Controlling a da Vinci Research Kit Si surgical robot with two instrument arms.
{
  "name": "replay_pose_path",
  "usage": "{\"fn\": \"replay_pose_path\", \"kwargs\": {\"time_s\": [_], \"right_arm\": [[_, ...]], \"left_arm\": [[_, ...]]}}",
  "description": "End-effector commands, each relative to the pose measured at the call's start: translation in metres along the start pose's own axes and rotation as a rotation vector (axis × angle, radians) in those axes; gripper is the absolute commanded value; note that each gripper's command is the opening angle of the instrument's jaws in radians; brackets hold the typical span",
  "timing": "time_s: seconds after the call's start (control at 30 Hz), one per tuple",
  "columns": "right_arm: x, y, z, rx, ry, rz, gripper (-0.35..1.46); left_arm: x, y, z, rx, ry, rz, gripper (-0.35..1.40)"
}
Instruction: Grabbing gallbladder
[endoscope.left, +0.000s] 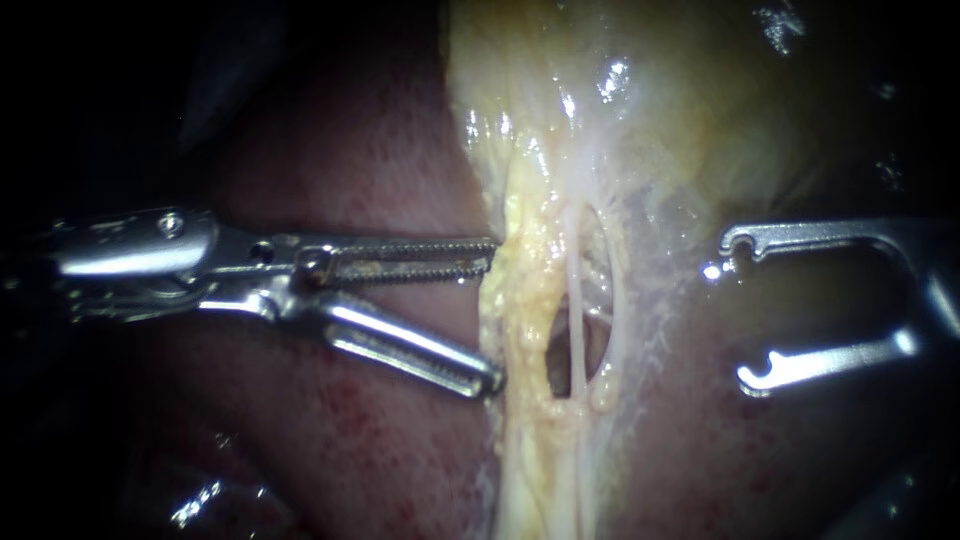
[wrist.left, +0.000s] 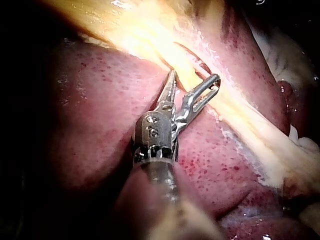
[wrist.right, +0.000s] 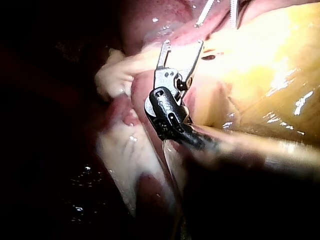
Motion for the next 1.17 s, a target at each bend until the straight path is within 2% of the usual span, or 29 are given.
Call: {"fn": "replay_pose_path", "kwargs": {"time_s": [0.03,0.1,0.17,0.27,0.3,0.5,1.17], "right_arm": [[0.0000,0.0000,0.0000,0.000,0.000,0.005,0.51],[0.0000,0.0000,-0.0001,0.000,0.000,0.005,0.51],[0.0000,0.0000,-0.0001,0.000,0.000,0.005,0.51],[0.0000,0.0000,-0.0001,0.000,0.000,0.005,0.51],[-0.0001,0.0000,-0.0001,0.000,0.000,0.005,0.51],[-0.0001,-0.0001,-0.0001,0.001,0.000,0.005,0.51],[0.0000,-0.0002,0.0000,0.005,-0.002,0.010,0.50]], "left_arm": [[0.0000,0.0000,0.0001,-0.001,0.000,-0.012,0.33],[0.0000,0.0000,0.0001,-0.005,0.002,-0.041,0.08],[0.0000,0.0000,0.0001,-0.010,0.010,-0.059,-0.01],[0.0000,0.0000,-0.0001,-0.012,0.016,-0.082,-0.33],[0.0000,0.0000,-0.0001,-0.012,0.016,-0.094,-0.35],[0.0002,0.0000,-0.0004,-0.014,0.028,-0.111,-0.35],[0.0004,0.0001,-0.0008,-0.016,0.028,-0.128,-0.35]]}}
